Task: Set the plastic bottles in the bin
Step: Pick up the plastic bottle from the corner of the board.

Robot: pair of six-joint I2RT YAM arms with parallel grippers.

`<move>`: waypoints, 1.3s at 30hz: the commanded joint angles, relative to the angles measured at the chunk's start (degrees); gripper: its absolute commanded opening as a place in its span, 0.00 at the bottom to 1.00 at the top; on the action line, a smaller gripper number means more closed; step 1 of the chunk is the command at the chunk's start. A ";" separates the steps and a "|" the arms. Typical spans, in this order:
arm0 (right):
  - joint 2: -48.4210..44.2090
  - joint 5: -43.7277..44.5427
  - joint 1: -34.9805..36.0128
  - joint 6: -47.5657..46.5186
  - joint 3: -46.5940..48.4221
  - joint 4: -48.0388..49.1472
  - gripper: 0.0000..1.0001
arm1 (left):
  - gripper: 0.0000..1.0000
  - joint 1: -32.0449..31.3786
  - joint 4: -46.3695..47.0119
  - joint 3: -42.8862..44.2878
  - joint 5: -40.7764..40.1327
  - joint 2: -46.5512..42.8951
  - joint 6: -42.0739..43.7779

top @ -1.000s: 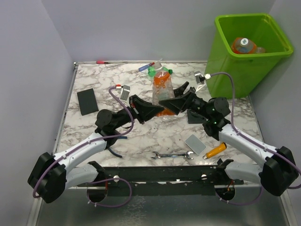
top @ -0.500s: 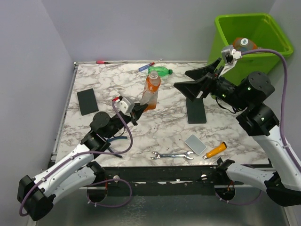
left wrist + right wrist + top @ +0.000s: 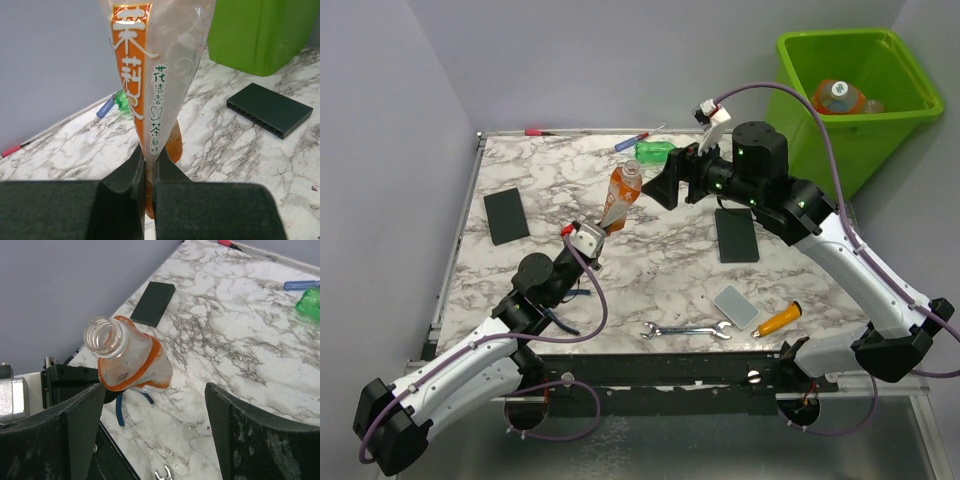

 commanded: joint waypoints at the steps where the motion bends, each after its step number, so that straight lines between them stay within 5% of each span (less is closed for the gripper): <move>1: -0.12 5.32 2.58 -0.33 -0.18 7.44 0.84 | 0.00 -0.40 1.89 0.28 -0.33 0.31 -0.27; 8: 2.89 6.43 3.84 -0.50 -0.39 14.62 0.83 | 0.00 -0.41 1.80 0.29 -0.01 0.72 -2.28; 14: 7.36 5.36 4.09 -0.64 2.71 12.67 0.57 | 0.00 -0.46 1.89 0.13 0.15 0.48 -3.05; 21: 8.88 5.08 4.37 -0.76 2.26 12.50 0.55 | 0.00 -0.39 2.14 0.30 0.58 0.76 -3.63; 24: 8.65 5.76 4.43 -0.78 1.90 12.60 0.35 | 0.00 -0.43 2.24 0.22 0.91 0.70 -3.76; 26: 7.74 7.19 4.46 -0.81 1.17 13.28 0.11 | 0.02 -0.43 2.16 -0.10 1.38 0.26 -3.75; 27: 7.29 8.37 4.46 -0.78 1.27 13.10 0.02 | 0.19 -0.43 2.15 -0.36 2.07 -0.29 -3.61; 30: 5.42 14.18 4.46 -2.23 4.22 10.83 0.00 | 0.95 -0.47 2.44 -1.08 1.70 -2.92 -4.25; 36: 2.14 35.85 4.37 -15.44 18.62 4.95 0.00 | 0.99 -0.42 3.03 -1.71 -4.72 -6.88 -5.36; 39: 0.37 48.66 4.28 -25.82 23.10 9.92 0.00 | 0.99 -0.37 3.03 -1.66 -6.20 -6.94 -6.28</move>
